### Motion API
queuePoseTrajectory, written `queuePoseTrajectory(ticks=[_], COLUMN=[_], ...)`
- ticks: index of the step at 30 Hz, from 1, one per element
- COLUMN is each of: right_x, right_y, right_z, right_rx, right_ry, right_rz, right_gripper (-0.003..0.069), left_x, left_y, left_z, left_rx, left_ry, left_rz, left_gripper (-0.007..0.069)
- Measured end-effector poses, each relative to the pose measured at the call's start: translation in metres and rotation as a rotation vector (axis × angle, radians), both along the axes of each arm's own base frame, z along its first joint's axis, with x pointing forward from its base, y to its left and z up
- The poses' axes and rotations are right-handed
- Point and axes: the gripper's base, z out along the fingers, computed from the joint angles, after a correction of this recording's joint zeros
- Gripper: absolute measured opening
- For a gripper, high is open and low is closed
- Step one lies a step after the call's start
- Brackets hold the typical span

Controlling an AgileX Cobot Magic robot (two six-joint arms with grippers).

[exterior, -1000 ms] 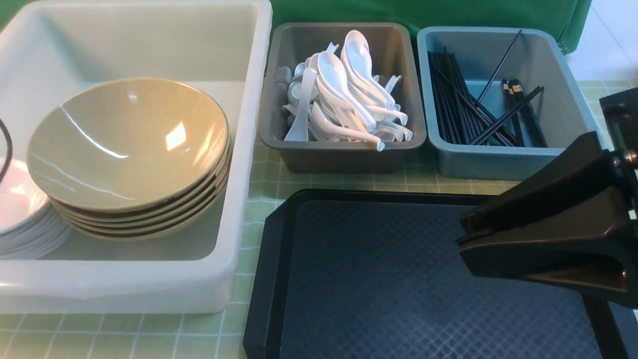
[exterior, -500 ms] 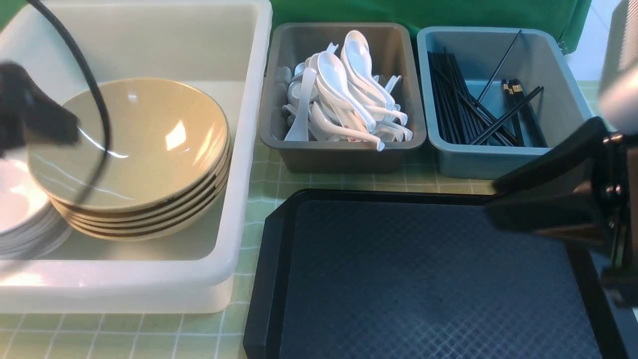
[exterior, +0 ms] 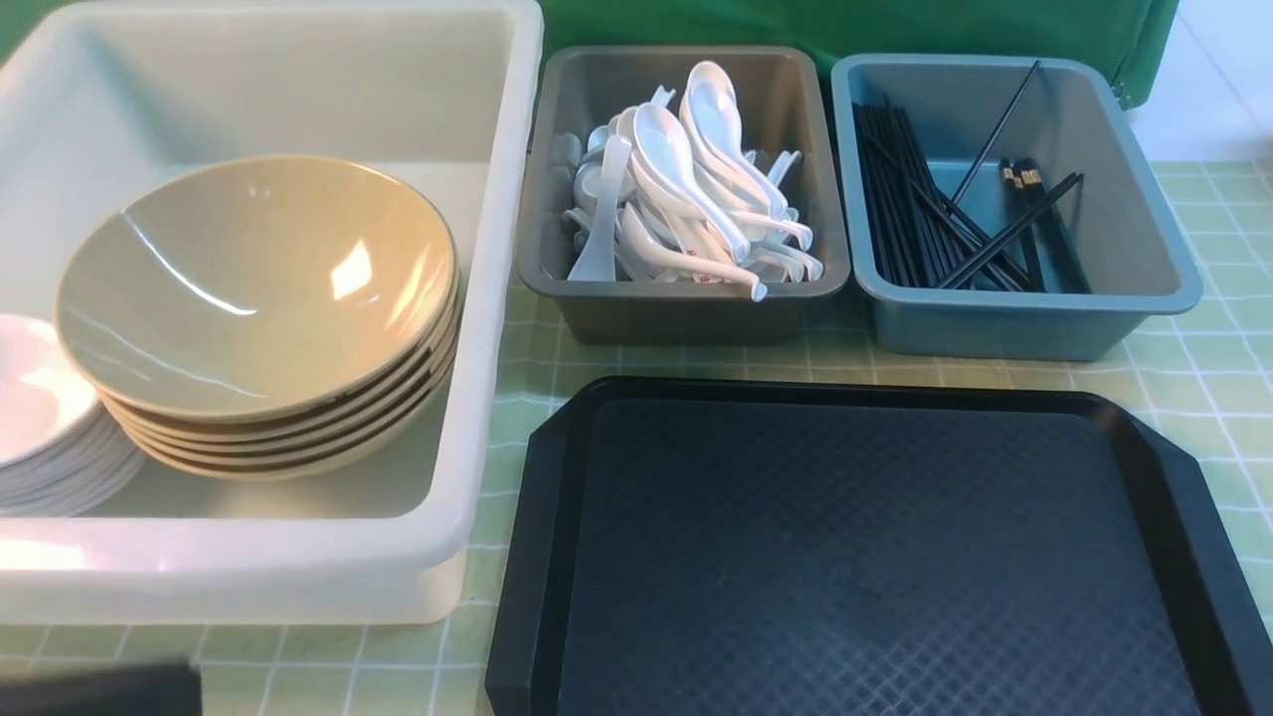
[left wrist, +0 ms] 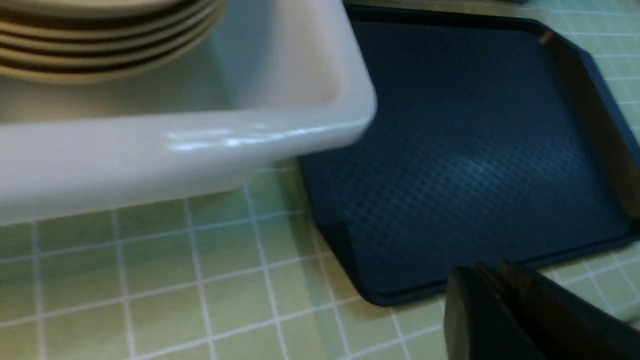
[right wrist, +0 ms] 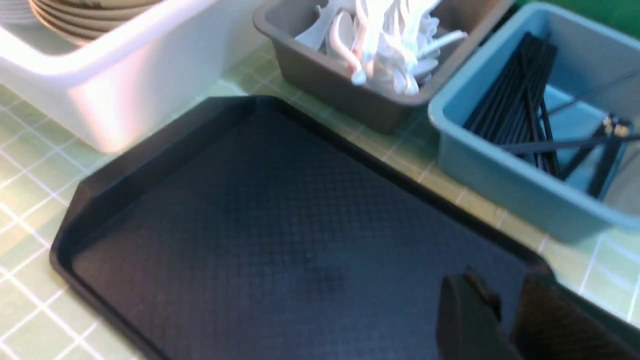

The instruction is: On green table put chopsticks spoon bowls plates into blue grey white boxes.

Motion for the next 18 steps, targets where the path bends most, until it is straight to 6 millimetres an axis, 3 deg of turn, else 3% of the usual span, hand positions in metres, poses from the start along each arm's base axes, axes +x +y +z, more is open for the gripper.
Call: queuePoseTrajectory(ticks=[3, 8, 12, 18], right_x=[-0.022, -0.032, -0.025, -0.023], right_y=[-0.014, -0.020, -0.017, -0.017], right_z=[-0.033, -0.059, -0.068, -0.068], right_rx=[0.075, 0.187, 0.220, 0.229], right_ry=[0.012, -0.029, -0.121, -0.155], right_rz=[-0.037, -0.062, -0.064, -0.062], right_gripper=[0.0069, 0.0025, 0.0024, 0.0025], left_x=[-0.019, -0.041, -0.054, -0.056], left_y=[-0.002, -0.002, -0.001, 0.000], left_z=[-0.007, -0.014, -0.015, -0.014], left_rx=[-0.034, -0.052, -0.061, -0.066], left_ry=[-0.042, -0.123, -0.213, -0.241], left_rz=[-0.030, -0.047, -0.041, -0.033], left_gripper=[-0.0001, -0.0001, -0.0001, -0.0001])
